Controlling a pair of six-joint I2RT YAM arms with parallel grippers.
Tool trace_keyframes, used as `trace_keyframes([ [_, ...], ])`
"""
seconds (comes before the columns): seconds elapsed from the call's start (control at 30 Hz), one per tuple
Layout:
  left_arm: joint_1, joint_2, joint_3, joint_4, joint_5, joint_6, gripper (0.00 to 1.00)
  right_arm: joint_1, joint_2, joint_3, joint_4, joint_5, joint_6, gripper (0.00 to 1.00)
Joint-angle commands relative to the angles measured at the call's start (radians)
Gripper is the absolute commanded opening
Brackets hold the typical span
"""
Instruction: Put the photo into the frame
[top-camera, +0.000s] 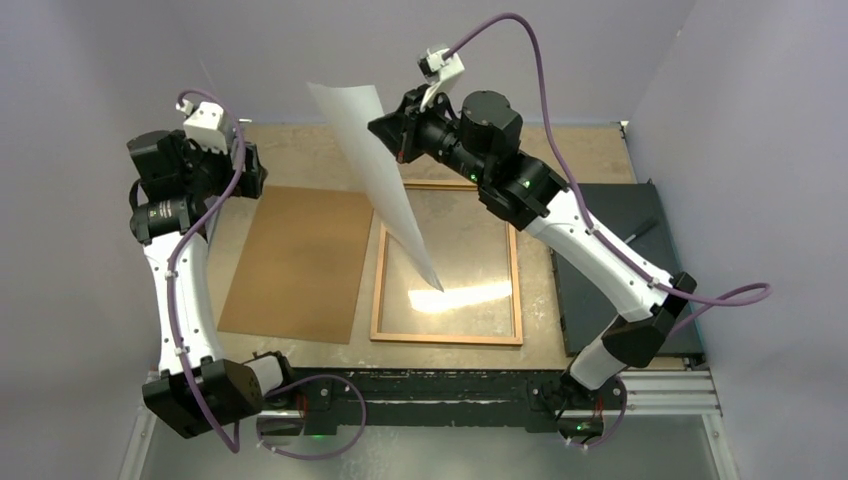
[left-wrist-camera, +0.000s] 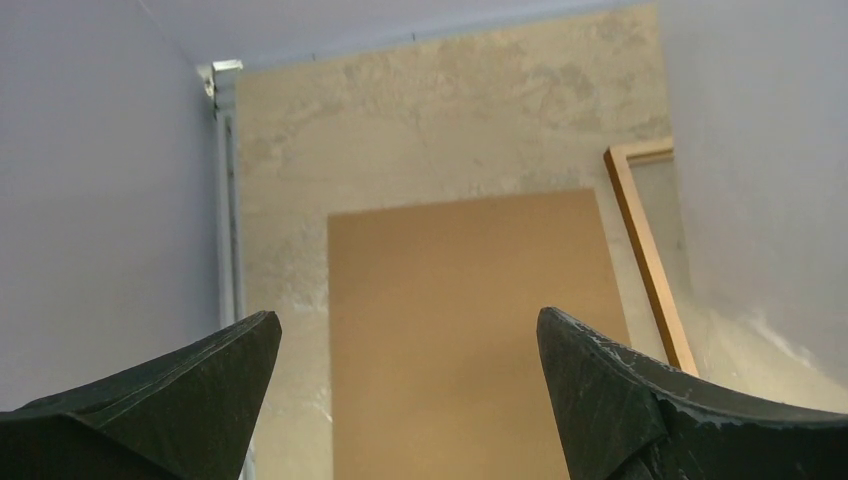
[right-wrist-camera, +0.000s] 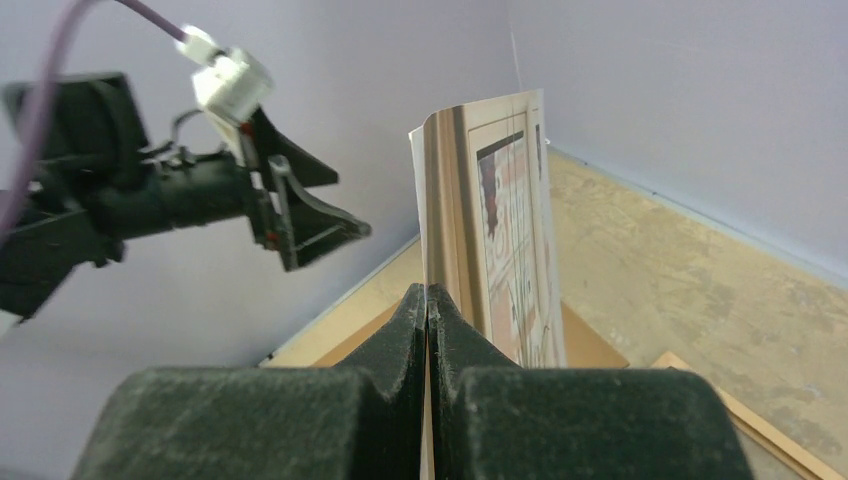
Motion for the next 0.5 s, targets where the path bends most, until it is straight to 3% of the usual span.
trace_keyframes([
  [0.0,0.007,-0.029,-0.071,0.042,-0.031,-0.012,0.99,0.027,-0.018,0.056,-0.051,-0.019,0.055,0.00],
  [0.17,0.006,0.039,-0.061,0.014,-0.037,-0.048,1.00,0.028,0.001,0.079,-0.072,-0.059,0.132,0.00],
  [0.37,0.028,0.120,-0.071,0.004,-0.050,-0.091,1.00,0.058,0.107,0.261,-0.197,-0.103,0.185,0.00],
  [0.47,0.051,0.108,-0.106,0.031,-0.072,-0.093,1.00,0.073,0.095,0.232,-0.184,-0.152,0.234,0.00],
])
